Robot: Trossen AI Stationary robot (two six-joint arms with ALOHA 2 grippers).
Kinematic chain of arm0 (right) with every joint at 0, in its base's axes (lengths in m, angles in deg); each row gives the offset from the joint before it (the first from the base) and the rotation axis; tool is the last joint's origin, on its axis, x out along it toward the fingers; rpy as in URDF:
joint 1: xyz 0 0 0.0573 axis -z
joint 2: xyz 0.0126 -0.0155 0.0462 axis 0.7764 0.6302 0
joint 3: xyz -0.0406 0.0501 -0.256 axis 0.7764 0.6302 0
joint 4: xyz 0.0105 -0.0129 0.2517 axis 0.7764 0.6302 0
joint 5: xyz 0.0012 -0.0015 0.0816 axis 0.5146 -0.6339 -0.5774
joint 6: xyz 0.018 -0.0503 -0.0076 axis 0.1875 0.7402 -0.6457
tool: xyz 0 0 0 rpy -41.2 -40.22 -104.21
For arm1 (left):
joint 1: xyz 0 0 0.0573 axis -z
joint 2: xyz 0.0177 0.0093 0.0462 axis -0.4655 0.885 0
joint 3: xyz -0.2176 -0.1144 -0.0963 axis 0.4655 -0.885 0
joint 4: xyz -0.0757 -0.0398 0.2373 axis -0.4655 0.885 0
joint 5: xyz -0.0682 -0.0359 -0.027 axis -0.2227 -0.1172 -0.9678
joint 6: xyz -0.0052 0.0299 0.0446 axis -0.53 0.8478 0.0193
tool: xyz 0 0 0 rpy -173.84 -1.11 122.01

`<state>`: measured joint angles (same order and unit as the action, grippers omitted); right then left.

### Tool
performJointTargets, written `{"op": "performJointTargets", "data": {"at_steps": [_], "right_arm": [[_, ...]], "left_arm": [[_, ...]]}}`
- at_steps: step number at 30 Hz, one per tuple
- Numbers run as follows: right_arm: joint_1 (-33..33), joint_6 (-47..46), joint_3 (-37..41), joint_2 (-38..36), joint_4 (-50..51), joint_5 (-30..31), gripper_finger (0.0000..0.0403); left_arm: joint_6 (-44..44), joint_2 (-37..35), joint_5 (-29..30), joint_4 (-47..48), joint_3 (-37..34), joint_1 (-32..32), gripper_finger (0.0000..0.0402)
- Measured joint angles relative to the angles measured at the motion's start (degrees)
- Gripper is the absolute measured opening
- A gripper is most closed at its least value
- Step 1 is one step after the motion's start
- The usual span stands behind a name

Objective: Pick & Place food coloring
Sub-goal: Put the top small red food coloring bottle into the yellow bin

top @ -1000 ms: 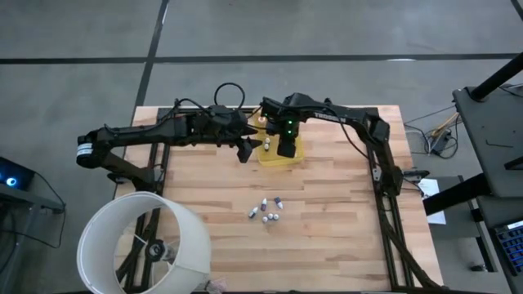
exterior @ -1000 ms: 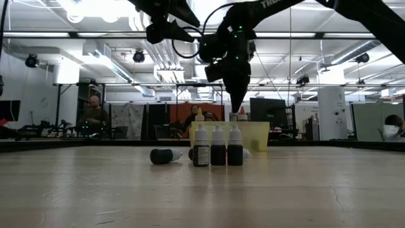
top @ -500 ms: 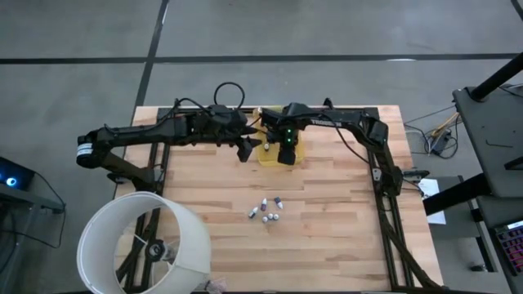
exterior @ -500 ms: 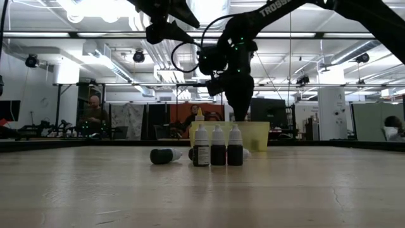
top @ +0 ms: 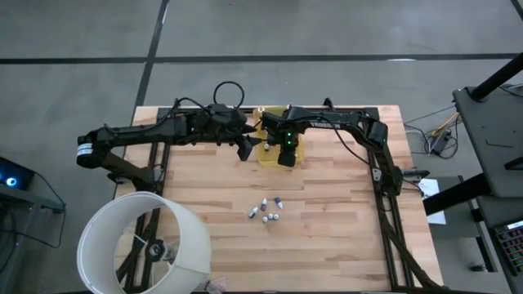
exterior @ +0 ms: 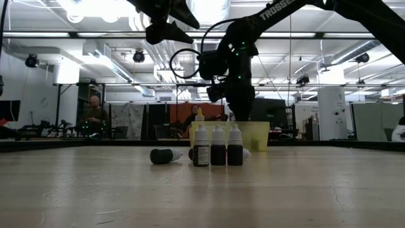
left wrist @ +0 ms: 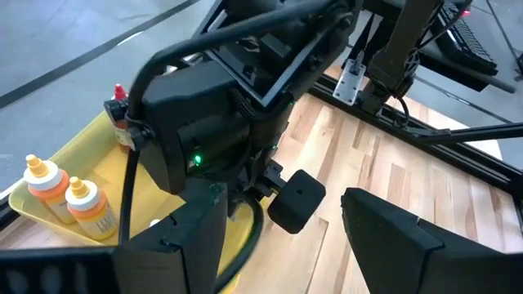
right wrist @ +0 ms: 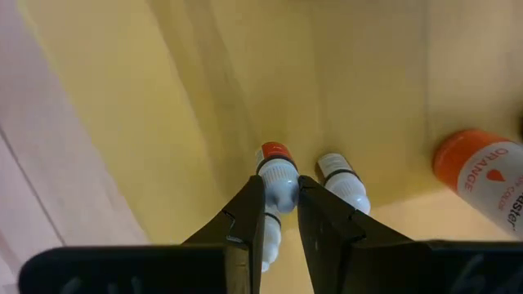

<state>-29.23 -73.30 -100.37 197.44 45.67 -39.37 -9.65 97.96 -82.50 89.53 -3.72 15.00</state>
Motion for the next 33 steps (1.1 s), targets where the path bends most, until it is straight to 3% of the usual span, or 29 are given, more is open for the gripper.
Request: {"op": "performJointTargets", "data": {"at_steps": [33], "right_arm": [[-1.59, 3.75, 1.69, -0.09, -0.96, -0.01, 0.0054]], "left_arm": [[-0.48, 0.0, -0.17, 0.07, 0.0, -0.29, 0.0213]]}}
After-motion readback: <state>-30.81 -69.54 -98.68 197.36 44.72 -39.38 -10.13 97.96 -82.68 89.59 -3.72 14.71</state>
